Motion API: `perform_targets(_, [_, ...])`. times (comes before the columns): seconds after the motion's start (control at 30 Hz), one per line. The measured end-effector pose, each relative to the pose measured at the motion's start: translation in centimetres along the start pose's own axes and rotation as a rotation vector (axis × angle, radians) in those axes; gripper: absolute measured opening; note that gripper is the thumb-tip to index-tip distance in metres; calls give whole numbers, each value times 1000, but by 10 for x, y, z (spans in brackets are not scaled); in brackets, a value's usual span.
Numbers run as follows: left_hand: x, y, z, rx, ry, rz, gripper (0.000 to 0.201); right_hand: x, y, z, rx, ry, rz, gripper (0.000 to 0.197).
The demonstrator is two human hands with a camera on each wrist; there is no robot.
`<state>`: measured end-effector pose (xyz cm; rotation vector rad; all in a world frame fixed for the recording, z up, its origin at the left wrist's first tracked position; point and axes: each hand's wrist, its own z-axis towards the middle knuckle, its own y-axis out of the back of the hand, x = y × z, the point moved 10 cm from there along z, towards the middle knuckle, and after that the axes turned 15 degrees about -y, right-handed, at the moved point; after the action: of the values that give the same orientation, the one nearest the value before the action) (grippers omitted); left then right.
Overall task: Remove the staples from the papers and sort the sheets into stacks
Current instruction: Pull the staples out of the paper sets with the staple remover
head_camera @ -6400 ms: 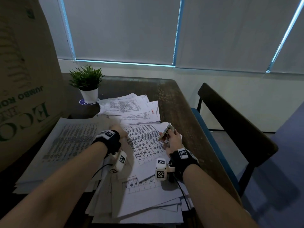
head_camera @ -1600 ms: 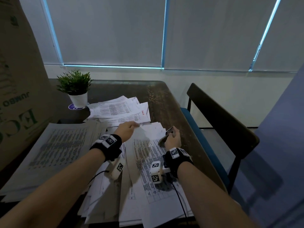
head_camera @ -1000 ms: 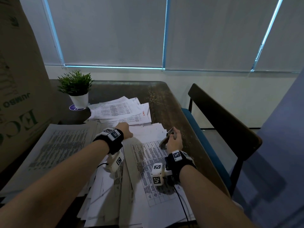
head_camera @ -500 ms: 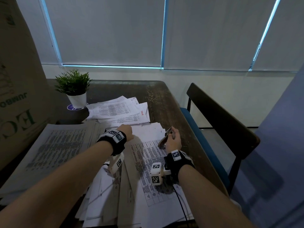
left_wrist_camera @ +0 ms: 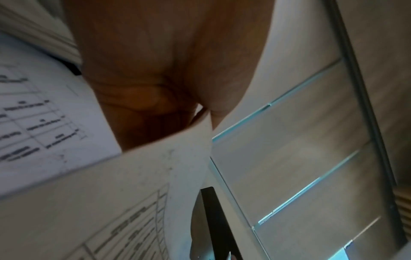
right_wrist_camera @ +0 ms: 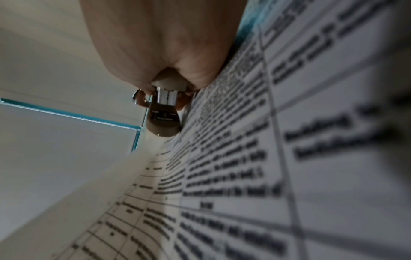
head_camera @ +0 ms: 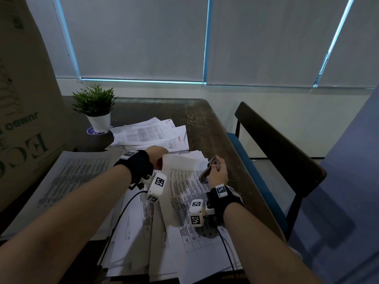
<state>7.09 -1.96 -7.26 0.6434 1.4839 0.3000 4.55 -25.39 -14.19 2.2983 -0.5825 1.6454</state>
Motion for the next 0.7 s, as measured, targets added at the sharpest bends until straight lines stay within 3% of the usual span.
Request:
perform_targets(0.03, [4, -3, -3, -3, 57, -178, 8, 0, 0, 0, -1, 2, -3, 39])
perform_targets(0.1, [7, -16, -8, 116, 97, -272, 22, -1, 0, 0, -1, 2, 0, 39])
perform_targets(0.17, [5, -30, -13, 260, 54, -186, 33, -1, 0, 0, 3, -2, 0, 39])
perform_targets(0.3, [14, -46, -21, 342, 27, 33, 18, -1, 2, 1, 2, -4, -4, 39])
perform_targets(0.43, [14, -67, -40, 548, 34, -89, 14, -3, 5, 3, -18, -20, 40, 38])
perform_targets(0.5, [12, -58, -36, 491, -25, -13, 23, -4, 5, 4, -18, -32, 38, 38])
perform_targets(0.6, [12, -33, -21, 301, -100, 158, 11, -1, 10, 5, -13, -70, 117, 38])
perform_targets(0.7, [27, 14, -10, -104, -38, 131, 18, 9, 19, 10, -22, -63, 225, 38])
